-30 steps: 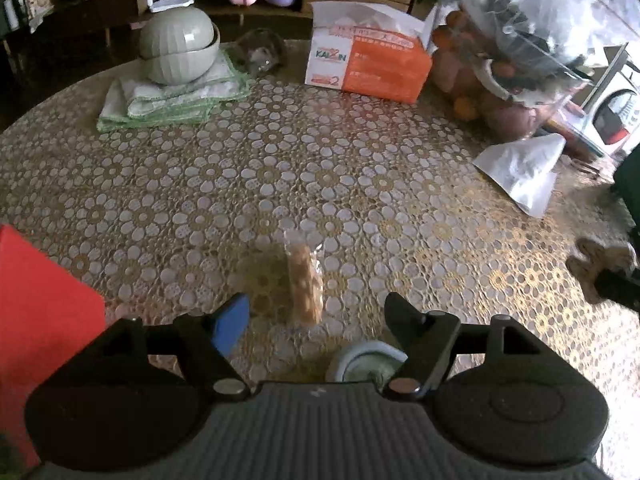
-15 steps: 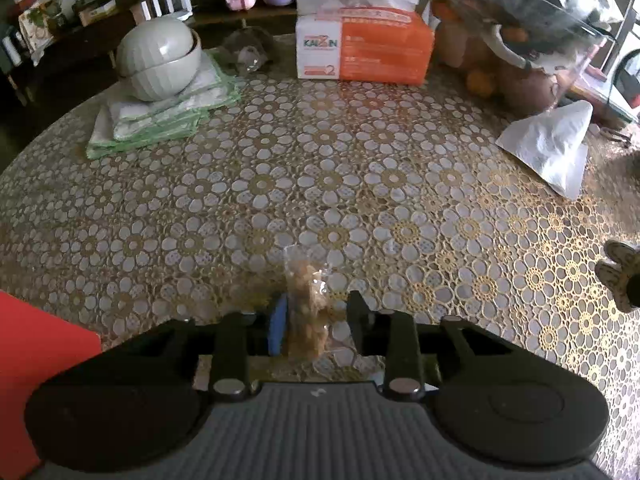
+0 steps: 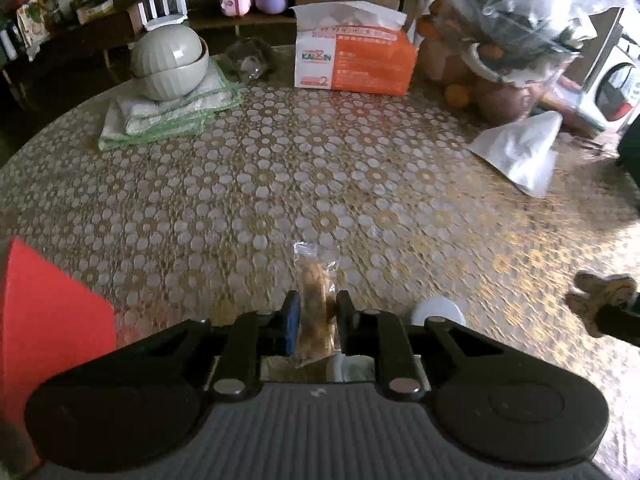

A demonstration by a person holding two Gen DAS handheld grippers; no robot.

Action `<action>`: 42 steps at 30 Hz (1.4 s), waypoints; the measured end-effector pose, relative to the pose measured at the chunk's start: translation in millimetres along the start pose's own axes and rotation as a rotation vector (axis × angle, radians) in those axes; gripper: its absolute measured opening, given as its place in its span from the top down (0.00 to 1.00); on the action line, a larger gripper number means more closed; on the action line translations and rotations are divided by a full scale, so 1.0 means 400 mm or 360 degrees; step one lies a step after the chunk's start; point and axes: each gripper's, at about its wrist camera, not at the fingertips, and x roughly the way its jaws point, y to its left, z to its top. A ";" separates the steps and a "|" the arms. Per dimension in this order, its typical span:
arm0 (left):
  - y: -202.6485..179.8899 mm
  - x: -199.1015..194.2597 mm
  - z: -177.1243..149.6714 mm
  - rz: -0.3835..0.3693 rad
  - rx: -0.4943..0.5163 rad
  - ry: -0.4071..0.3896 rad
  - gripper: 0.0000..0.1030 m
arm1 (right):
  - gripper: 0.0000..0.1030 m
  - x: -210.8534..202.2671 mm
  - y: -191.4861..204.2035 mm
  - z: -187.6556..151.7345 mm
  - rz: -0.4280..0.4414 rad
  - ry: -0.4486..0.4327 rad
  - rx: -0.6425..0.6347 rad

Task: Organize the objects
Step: 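Carry the snack stick and white roll over the red box with both grippers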

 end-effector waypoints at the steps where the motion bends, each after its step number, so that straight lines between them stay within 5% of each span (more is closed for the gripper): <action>1: -0.002 -0.018 -0.010 -0.0018 0.0006 -0.0007 0.83 | 0.74 -0.008 0.008 -0.003 0.0006 0.0001 0.0000; 24: 0.083 -0.399 -0.239 -0.0195 0.0012 -0.0162 0.82 | 0.74 -0.261 0.330 -0.108 0.0082 -0.0064 -0.0114; 42: 0.279 -0.547 -0.345 -0.0190 -0.0045 -0.0251 0.82 | 0.74 -0.289 0.624 -0.112 0.0212 -0.0108 -0.0292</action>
